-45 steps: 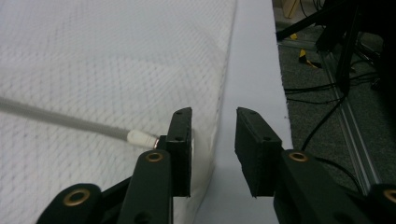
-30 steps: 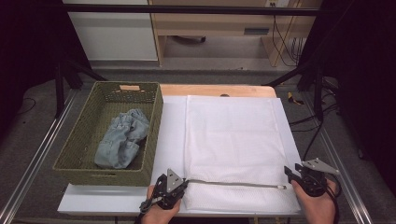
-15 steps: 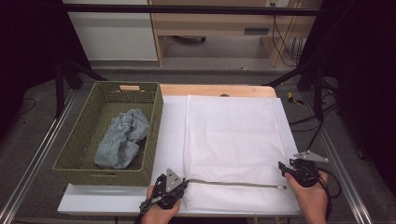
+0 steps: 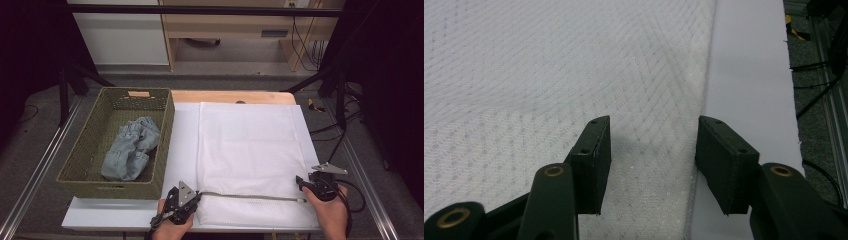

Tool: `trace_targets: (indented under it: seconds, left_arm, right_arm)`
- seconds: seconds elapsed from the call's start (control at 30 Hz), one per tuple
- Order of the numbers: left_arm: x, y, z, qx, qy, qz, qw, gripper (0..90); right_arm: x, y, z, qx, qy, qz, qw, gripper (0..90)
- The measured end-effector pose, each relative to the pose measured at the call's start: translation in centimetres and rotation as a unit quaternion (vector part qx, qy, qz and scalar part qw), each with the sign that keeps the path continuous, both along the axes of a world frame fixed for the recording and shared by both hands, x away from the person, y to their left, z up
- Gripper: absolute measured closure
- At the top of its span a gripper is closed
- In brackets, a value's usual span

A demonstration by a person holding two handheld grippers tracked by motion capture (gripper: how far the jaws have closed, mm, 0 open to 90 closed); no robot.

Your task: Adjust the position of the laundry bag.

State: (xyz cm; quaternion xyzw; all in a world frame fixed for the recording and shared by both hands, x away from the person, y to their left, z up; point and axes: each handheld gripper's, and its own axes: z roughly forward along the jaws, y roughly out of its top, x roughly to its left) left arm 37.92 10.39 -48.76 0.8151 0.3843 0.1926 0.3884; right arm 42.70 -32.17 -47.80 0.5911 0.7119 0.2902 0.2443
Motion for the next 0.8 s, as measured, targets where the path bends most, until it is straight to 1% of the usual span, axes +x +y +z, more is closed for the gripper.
trace_targets:
  seconds: [0.03,0.07,0.1,0.13,0.17,0.2,0.27,0.33,0.4,0.6,0.8]
  left_arm:
    - [0.0,0.0,0.0,0.000,0.000,0.001,1.0000,85.2]
    - [0.0,0.0,0.0,0.000,0.000,0.000,1.0000,85.3]
    - [0.0,0.0,0.0,-0.002,0.001,0.002,1.0000,85.3]
    - [0.0,0.0,0.0,-0.002,0.001,0.003,1.0000,85.4]
    - [0.0,0.0,0.0,-0.002,0.001,0.003,1.0000,85.4]
    - [0.0,0.0,0.1,-0.003,0.000,0.005,1.0000,85.6]
    - [0.0,0.0,0.1,-0.005,-0.001,0.008,1.0000,85.8]
    - [-0.1,0.0,0.2,-0.004,-0.004,0.011,0.9999,85.9]
    - [-0.1,0.1,0.3,-0.002,-0.005,0.010,0.9999,85.9]
    - [-0.2,0.7,0.6,-0.006,-0.010,0.023,0.9997,85.9]
    - [-0.3,1.3,0.8,0.000,-0.013,0.034,0.9994,85.9]
  right_arm:
    - [0.0,0.0,0.0,0.000,0.000,0.000,1.0000,51.2]
    - [0.1,0.1,0.0,-0.006,-0.002,0.005,1.0000,57.1]
    - [0.1,0.1,0.0,-0.006,-0.002,0.005,1.0000,57.1]
    - [0.0,0.3,0.1,-0.011,-0.005,0.012,0.9999,67.4]
    - [0.0,0.3,0.1,-0.011,-0.005,0.012,0.9999,67.4]
    - [0.0,0.6,0.2,-0.010,-0.004,0.019,0.9998,80.1]
    - [0.0,0.8,0.2,-0.013,-0.003,0.023,0.9997,86.3]
    - [0.0,1.0,0.2,-0.012,-0.004,0.025,0.9996,88.1]
    - [0.0,1.1,0.2,-0.014,-0.004,0.028,0.9995,88.2]
    - [0.2,1.6,0.2,-0.013,-0.003,0.035,0.9993,88.3]
    - [0.6,2.4,0.2,-0.006,-0.003,0.039,0.9992,88.4]
